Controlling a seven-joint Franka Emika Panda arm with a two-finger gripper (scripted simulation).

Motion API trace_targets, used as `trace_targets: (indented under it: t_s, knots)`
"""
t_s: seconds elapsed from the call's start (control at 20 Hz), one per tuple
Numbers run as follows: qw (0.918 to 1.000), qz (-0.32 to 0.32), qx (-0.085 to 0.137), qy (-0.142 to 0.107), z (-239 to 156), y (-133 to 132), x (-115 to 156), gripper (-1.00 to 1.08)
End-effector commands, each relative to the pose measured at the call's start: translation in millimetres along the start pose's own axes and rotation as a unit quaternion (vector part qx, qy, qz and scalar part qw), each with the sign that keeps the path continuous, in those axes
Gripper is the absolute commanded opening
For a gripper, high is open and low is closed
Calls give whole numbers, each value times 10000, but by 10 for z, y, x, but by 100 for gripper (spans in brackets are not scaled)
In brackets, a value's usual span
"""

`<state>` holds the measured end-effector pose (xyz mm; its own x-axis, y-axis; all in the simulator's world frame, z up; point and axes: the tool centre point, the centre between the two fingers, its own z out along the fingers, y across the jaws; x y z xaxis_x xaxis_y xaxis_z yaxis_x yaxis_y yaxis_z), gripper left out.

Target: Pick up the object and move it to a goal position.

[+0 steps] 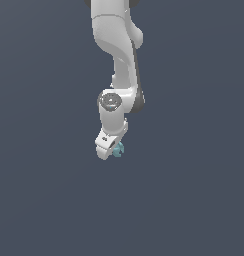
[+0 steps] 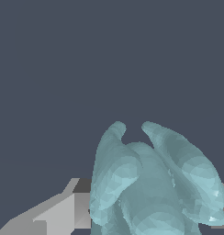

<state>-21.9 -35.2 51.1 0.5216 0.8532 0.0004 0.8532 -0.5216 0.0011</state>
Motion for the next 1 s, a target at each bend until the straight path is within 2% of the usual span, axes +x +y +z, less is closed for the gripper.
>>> trace_targets:
  t_s: [0.0, 0.45, 0.95]
  knots:
    - [10000, -2, 6, -2, 8, -5, 1, -100]
    - [10000, -1, -2, 0, -170, 20, 9, -100]
    - [10000, -7, 4, 0, -894, 109, 56, -100]
